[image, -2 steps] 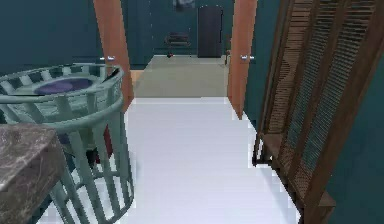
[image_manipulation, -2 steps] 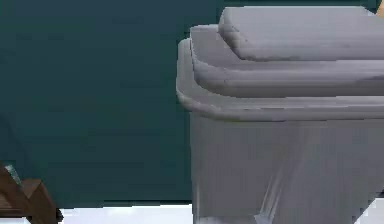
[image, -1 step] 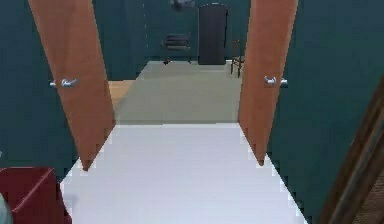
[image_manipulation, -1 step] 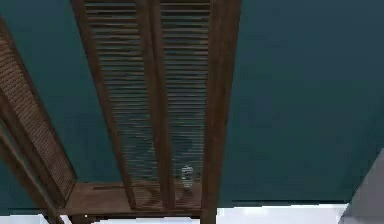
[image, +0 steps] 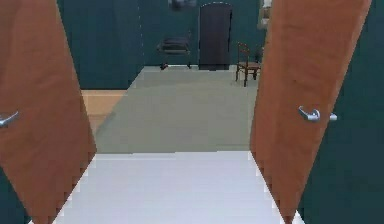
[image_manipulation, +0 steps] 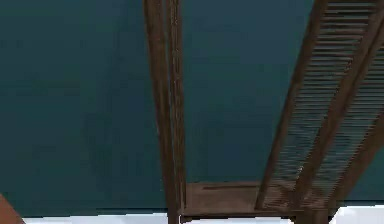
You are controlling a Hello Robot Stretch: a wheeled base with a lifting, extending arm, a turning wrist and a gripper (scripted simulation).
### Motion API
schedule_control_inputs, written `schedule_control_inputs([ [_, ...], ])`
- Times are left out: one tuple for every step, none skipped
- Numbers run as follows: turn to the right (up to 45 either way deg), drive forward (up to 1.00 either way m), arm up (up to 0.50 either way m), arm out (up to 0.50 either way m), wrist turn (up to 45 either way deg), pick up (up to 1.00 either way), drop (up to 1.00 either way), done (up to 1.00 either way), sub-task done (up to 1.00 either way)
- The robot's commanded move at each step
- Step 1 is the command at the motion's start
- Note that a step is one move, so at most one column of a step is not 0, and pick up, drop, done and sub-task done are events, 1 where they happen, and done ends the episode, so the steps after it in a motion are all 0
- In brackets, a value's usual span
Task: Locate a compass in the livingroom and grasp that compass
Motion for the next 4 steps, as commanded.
schedule_control_inputs([
  [-21.0,0.0,0.0,0.0,0.0,0.0,0.0,0.0,0.0],
  [0.0,1.0,0.0,0.0,0.0,0.0,0.0,0.0,0.0],
  [0.0,1.0,0.0,0.0,0.0,0.0,0.0,0.0,0.0],
  [0.0,0.2,0.0,0.0,0.0,0.0,0.0,0.0,0.0],
])
